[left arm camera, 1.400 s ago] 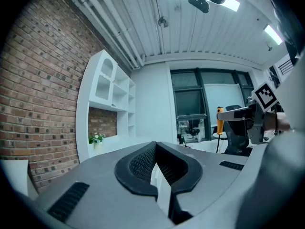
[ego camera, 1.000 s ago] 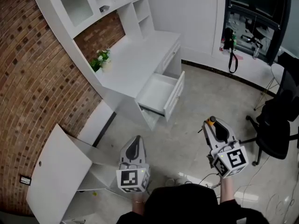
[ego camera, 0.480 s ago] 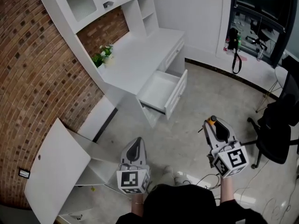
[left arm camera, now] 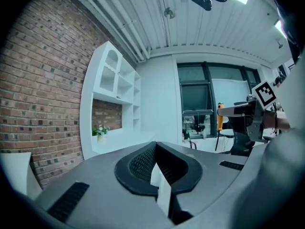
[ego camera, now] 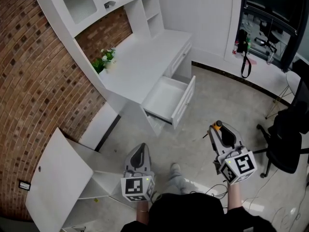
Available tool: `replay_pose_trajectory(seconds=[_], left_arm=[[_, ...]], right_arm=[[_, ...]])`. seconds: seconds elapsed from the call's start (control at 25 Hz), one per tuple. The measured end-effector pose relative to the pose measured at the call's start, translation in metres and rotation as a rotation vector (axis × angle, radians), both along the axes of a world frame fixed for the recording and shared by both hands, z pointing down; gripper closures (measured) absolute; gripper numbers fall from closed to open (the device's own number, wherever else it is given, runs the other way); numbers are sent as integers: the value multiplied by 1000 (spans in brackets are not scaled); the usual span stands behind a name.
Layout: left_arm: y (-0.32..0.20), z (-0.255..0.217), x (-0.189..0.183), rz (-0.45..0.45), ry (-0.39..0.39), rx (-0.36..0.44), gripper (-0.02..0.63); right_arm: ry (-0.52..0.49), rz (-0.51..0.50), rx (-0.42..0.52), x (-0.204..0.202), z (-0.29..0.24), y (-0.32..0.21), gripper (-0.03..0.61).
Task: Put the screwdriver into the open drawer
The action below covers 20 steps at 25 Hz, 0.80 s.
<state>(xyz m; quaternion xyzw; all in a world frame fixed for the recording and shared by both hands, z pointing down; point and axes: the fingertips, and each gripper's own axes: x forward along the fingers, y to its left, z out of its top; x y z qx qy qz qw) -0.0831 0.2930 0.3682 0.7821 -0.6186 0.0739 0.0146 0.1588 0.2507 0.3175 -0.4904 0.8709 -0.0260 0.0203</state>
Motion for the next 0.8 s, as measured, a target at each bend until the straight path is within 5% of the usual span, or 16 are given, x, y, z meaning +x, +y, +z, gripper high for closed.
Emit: replay_pose_trajectory(seconds=[0.8], left_arm=[[-166, -8, -21, 114, 56, 19, 605]], right_arm=[[22, 28, -14, -47, -8, -138, 463]])
